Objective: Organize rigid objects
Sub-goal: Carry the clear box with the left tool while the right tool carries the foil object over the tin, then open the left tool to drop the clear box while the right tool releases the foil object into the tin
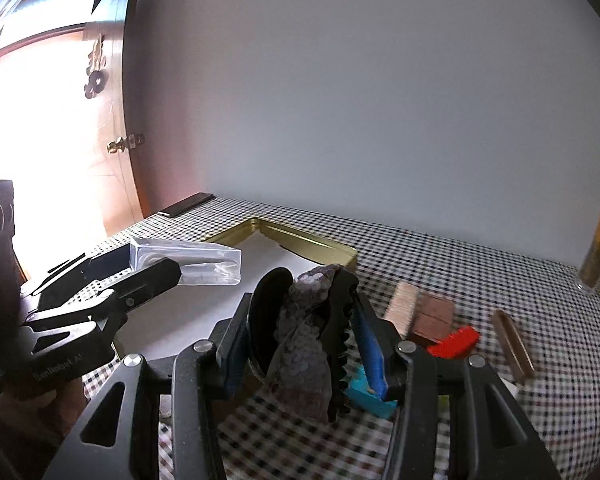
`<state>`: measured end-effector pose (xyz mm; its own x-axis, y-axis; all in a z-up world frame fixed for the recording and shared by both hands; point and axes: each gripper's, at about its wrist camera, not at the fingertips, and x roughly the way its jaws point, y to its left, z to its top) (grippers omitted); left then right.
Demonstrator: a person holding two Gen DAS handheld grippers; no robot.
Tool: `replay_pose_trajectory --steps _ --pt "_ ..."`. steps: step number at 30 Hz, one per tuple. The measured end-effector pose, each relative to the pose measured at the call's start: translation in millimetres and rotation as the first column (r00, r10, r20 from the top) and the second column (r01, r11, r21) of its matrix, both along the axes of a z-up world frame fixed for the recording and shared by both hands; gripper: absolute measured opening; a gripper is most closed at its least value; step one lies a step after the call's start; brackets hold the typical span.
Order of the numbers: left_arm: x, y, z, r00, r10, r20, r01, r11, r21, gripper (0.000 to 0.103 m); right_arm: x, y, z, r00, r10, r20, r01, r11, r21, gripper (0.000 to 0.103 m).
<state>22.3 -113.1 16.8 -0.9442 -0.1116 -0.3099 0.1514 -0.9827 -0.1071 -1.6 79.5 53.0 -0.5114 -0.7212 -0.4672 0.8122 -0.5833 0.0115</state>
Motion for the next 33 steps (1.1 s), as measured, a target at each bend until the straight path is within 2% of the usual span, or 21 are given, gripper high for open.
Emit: replay_pose_trajectory --steps 6,18,33 --pt "-3.9 -23.6 0.5 0.999 0.052 0.014 -0.052 0.999 0.003 0.054 0.1 -28.8 0.7 1.0 0.028 -0.005 -0.028 0.999 0.031 0.05" --pt "-31.0 -50.7 -4.2 0.991 0.099 0.085 -0.101 0.995 0.018 0.054 -17.0 -70.9 -14.7 0.999 0.031 0.015 -0.032 0.995 0.098 0.05" --pt "-51.9 -62.4 -3.4 0.981 0.134 0.143 -0.134 0.991 -0.01 0.054 -35.6 -90.0 -34.5 0.999 0.02 0.048 -0.027 0.987 0.158 0.05"
